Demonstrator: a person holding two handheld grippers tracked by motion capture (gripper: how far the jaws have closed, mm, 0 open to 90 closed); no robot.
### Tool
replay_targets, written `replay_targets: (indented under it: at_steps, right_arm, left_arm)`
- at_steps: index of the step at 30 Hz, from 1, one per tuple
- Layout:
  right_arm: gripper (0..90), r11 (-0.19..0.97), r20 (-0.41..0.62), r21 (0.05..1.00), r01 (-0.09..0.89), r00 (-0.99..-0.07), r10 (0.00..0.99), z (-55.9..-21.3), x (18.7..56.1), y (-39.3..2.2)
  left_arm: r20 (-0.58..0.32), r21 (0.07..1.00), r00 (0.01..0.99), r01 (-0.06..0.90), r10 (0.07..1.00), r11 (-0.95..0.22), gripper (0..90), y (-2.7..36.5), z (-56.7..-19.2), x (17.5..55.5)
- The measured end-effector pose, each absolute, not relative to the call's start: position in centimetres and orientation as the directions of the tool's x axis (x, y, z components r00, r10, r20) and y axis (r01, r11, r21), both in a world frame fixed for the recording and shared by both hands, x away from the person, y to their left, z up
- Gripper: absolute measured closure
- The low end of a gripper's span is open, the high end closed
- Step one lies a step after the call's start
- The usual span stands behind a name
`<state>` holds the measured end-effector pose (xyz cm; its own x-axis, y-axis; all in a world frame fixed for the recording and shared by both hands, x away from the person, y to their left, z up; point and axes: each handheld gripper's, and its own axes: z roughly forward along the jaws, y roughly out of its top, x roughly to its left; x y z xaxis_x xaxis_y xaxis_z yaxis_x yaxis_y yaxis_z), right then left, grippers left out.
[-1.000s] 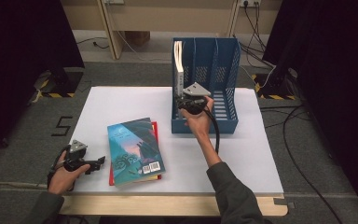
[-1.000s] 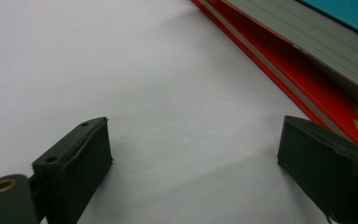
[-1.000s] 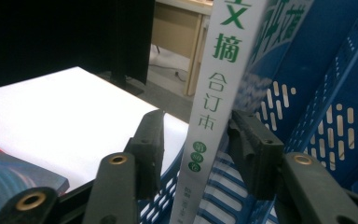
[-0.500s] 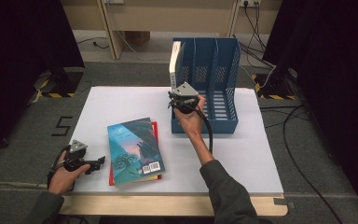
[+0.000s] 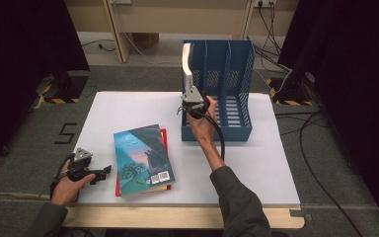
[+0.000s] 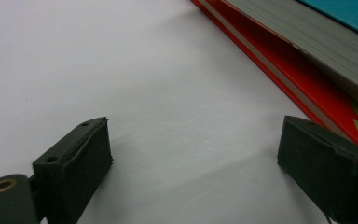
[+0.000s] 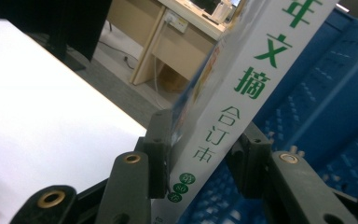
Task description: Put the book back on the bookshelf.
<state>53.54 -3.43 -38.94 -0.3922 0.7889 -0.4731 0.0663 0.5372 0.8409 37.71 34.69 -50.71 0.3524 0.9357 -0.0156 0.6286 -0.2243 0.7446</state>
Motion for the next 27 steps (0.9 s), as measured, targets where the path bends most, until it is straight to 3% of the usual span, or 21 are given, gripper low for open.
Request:
replay_targets:
  at_steps: [10, 19, 27]
  right_arm:
    - [65.0, 0.562, -0.500, 0.825, 0.061, -0.384, 0.776, -39.1, 53.3, -4.7]
    - [52.3, 0.430, -0.357, 0.901, 0.053, -0.474, 0.805, -38.1, 52.6, -4.9]
    - [59.0, 0.408, -0.298, 0.906, 0.109, -0.522, 0.799, -39.4, 52.3, -6.3]
  left_arm:
    - [-0.016, 0.744, 0.352, 0.629, 0.936, -0.223, 8.6, 34.7, -50.7, 37.7]
    - [-0.015, 0.745, 0.352, 0.628, 0.936, -0.225, 8.6, 34.7, -50.7, 37.7]
    - [-0.015, 0.745, 0.352, 0.629, 0.936, -0.224, 8.6, 34.7, -50.7, 37.7]
